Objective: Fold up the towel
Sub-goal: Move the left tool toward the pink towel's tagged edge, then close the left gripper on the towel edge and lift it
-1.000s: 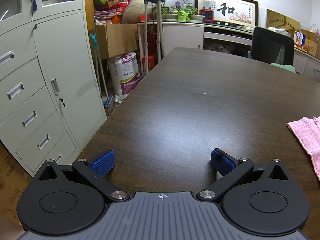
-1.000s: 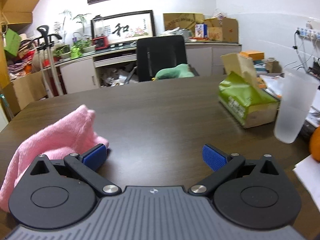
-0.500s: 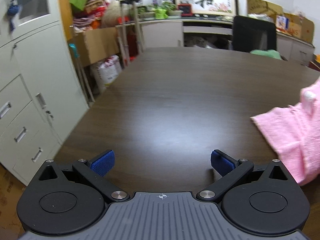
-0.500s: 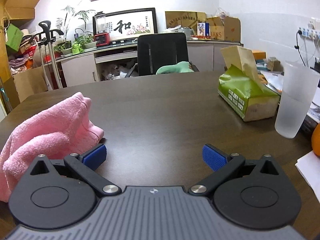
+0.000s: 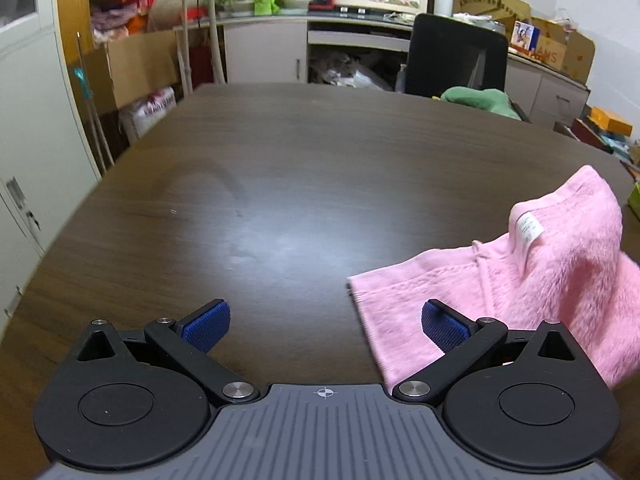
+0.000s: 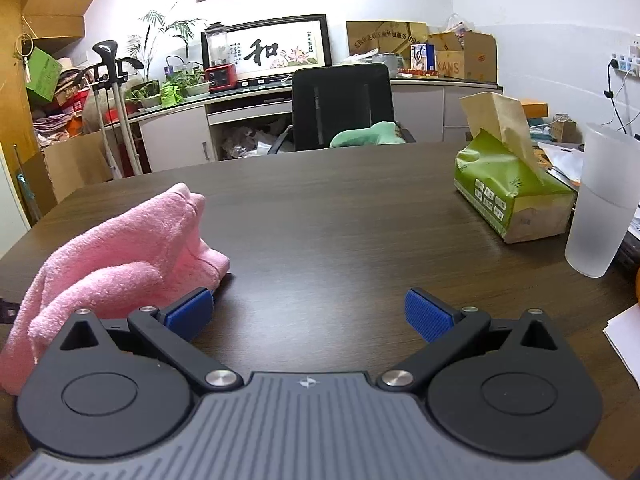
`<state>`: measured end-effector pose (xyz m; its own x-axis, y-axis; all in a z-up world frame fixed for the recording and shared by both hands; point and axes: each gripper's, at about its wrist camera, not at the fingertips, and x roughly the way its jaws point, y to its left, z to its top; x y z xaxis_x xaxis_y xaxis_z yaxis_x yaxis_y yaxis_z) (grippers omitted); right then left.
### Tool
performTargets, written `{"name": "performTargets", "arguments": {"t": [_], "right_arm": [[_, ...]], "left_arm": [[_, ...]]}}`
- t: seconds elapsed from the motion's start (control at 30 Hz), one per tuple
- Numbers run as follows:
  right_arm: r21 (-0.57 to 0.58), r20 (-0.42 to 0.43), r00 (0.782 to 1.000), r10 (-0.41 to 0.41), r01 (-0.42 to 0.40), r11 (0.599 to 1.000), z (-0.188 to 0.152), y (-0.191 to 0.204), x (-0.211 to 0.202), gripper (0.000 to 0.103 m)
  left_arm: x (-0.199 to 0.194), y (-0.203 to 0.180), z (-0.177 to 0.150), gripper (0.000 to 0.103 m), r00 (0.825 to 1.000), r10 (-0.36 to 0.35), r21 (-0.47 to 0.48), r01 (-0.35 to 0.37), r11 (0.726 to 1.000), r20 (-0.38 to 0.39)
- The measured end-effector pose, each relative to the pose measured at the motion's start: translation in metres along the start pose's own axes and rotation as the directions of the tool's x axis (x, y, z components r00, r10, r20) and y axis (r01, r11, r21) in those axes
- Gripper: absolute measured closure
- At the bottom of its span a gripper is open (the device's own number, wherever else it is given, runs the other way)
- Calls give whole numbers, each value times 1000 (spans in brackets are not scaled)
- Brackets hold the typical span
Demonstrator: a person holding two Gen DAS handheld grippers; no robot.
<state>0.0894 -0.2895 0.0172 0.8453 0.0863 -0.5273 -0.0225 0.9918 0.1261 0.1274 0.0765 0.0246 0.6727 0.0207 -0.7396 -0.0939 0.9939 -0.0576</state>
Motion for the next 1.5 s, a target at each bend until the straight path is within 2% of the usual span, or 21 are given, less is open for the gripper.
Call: {"name": "performTargets", "arguments": {"t": [0.37, 0.67, 0.9, 1.03, 1.07, 1.1, 1.23, 1.37, 1.5], "right_arm": [[-2, 13, 1000, 6, -6, 1000, 1, 2, -4, 0], [-22, 7, 1000, -2, 2, 1000, 1, 5, -3, 0], [-22, 5, 1000, 1, -1, 1000, 1, 4, -1, 0], [-25, 3, 1000, 2, -2, 1000, 1, 5, -1, 0], [-26, 3, 1000, 4, -3, 1000, 1, 5, -1, 0], [-26, 3, 1000, 5, -5, 1000, 0, 6, -1, 0], [-31, 3, 1000, 8, -8, 1000, 0, 6, -1, 0], [-31, 5, 1000, 8, -8, 999, 0, 7, -1, 0], [-29, 19, 1000, 12, -11, 1000, 0, 6, -3, 0]], "left_arm": [[14, -6, 5, 1, 997, -66, -10, 65, 998, -34], [13, -7, 7, 20, 992, -116, -10, 115, 993, -48], [12, -14, 7, 34, 991, -126, 15, 126, 992, -43], [11, -21, 5, 49, 993, -116, 37, 118, 992, -34], [11, -22, 5, 61, 992, -120, 37, 121, 992, -32], [11, -23, 5, 68, 992, -122, 38, 123, 992, -31], [11, -25, 5, 86, 991, -131, 36, 132, 991, -29], [10, -24, 3, 94, 990, -137, 24, 138, 990, -22], [6, -19, -1, 95, 990, -139, 10, 139, 990, 9]]}}
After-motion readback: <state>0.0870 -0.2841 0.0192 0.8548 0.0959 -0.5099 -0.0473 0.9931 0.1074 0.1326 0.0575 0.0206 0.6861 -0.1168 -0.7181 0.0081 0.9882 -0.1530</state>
